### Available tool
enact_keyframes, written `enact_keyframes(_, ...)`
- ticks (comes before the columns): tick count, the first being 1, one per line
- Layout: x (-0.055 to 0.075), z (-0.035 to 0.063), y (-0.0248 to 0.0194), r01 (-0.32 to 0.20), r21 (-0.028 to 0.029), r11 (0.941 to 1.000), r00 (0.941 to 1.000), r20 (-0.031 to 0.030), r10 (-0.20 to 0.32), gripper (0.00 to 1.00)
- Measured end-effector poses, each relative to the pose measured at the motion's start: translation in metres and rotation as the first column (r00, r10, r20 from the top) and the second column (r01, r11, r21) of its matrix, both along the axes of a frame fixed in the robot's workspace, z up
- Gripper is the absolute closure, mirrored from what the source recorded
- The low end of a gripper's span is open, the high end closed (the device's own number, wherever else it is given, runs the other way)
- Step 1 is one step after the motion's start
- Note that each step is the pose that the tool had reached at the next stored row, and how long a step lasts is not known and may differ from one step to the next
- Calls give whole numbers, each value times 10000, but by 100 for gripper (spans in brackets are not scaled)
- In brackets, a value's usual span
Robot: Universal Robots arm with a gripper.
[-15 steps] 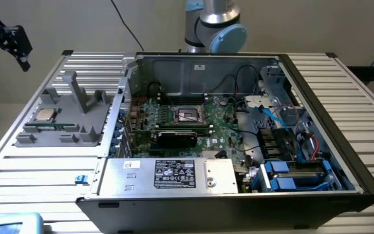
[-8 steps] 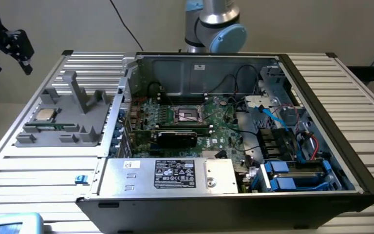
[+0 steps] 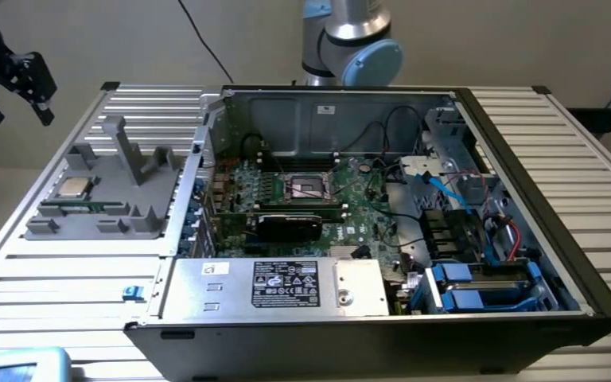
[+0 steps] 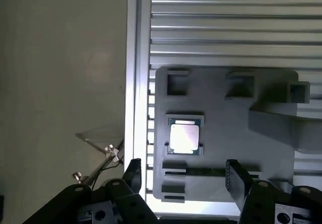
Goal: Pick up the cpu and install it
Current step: 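Pick up the cpu and move it towards the insertion slot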
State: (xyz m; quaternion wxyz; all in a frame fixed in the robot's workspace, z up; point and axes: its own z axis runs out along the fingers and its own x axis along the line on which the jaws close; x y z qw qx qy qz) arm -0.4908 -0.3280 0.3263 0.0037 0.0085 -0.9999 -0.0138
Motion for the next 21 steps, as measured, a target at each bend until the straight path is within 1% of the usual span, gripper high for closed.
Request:
enact_keyframes(1,0,-4,3,-1,-128,9999,10000,2,1,22)
enact_keyframes(2,0,-10,10,-1,-234,9997,10000,2,1,22)
enact_keyframes(3,0,-20,17,-1,-301,9995,10000,3,2,22)
enact_keyframes(4,0,-39,17,-10,-316,9995,10000,4,11,22)
enact_keyframes(6,1,-75,17,-17,-317,9995,10000,8,17,22)
enact_keyframes(7,0,-91,17,-17,-299,9996,10000,7,17,22)
enact_keyframes(11,0,-160,18,-16,-190,9998,10000,9,16,22)
enact_keyframes(15,8,-225,13,-20,-129,9999,10000,8,20,22)
enact_keyframes(19,24,-275,10,-39,-48,10000,10000,10,39,22)
enact_keyframes(21,25,-310,2,-44,-31,10000,10000,11,44,22)
